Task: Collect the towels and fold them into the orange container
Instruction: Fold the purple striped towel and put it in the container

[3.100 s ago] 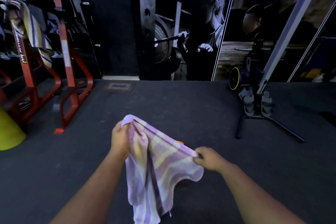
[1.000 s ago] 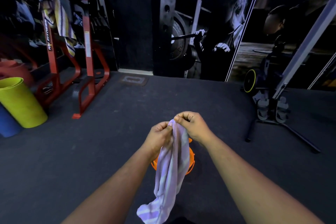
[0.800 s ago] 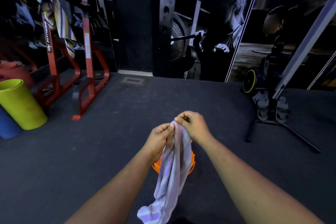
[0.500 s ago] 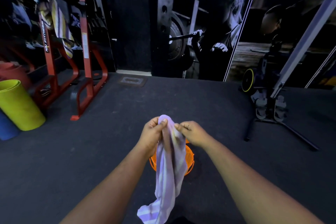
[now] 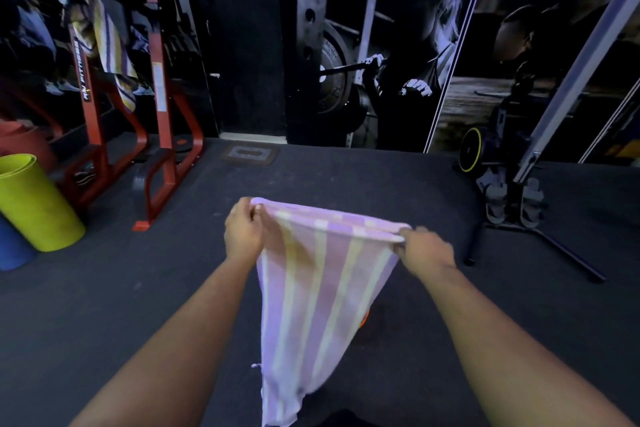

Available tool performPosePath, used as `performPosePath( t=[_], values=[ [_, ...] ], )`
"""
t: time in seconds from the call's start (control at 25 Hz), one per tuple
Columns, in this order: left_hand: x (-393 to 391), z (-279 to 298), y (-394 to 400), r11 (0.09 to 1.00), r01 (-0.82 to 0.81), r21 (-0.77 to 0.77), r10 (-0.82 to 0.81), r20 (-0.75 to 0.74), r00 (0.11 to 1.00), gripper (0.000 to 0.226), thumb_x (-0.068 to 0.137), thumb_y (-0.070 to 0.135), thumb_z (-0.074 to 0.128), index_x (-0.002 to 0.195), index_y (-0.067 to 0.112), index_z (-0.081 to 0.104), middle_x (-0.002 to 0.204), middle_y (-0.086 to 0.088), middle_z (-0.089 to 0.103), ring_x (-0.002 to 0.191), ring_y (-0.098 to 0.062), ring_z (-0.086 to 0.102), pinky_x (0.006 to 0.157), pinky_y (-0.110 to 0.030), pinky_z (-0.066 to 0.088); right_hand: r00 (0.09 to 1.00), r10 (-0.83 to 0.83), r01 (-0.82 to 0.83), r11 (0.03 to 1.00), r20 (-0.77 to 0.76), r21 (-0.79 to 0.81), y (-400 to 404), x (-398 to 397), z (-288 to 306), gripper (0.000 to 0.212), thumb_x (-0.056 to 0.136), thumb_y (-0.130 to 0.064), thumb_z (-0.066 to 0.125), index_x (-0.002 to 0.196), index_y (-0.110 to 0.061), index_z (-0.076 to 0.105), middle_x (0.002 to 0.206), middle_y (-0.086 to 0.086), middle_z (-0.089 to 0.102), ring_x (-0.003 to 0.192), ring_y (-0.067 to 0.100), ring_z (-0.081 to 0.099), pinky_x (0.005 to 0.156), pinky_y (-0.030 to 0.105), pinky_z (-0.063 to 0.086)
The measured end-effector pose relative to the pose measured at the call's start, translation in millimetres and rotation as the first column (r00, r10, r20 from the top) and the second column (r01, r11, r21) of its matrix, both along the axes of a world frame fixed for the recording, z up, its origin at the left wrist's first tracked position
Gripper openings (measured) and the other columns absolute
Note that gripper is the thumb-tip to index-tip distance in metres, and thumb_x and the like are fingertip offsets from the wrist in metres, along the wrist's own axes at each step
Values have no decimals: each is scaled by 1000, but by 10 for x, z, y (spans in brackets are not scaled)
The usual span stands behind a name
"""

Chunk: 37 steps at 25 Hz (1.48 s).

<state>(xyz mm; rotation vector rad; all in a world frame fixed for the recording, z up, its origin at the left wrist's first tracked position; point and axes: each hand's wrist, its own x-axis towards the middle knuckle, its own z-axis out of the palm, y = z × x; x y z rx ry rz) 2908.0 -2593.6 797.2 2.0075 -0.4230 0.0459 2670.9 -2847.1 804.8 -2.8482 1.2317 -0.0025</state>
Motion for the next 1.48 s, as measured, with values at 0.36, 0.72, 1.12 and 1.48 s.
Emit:
performPosePath(
  t=[0.36,0.72,1.12,1.48],
  values=[
    [91,627,-418,830,-211,-516,14,-360,933,28,102,26,43,75,20,45,72,4,46,65,-14,41,59,-32,36,874,152,-114,988,462,-109,-230,147,887,16,82,-40,67,84,-30,55,95,-2,59,86,28,60,65,35,44],
    [119,381,-352,621,111,776,-492,275,826,27,90,36,62,113,23,63,114,-4,60,113,-31,59,89,-43,50,877,34,-154,965,480,212,-346,4,609,19,77,-30,72,78,-21,56,85,0,63,81,25,63,67,44,57],
    [-416,992,-472,789,358,-498,-569,-375,732,32,79,20,78,107,8,72,95,-13,78,91,-31,74,74,-40,61,12,-626,-648,589,780,483,50,32,613,36,88,-13,77,119,-19,58,113,4,72,97,16,70,79,30,58],
    [-560,297,-109,690,611,-389,-692,-602,398,76,63,21,88,133,8,63,119,-15,73,110,-35,70,94,-53,57,527,-603,-462,389,600,797,343,70,747,19,96,-24,68,107,-10,70,97,9,79,93,25,76,82,42,60]
  ],
)
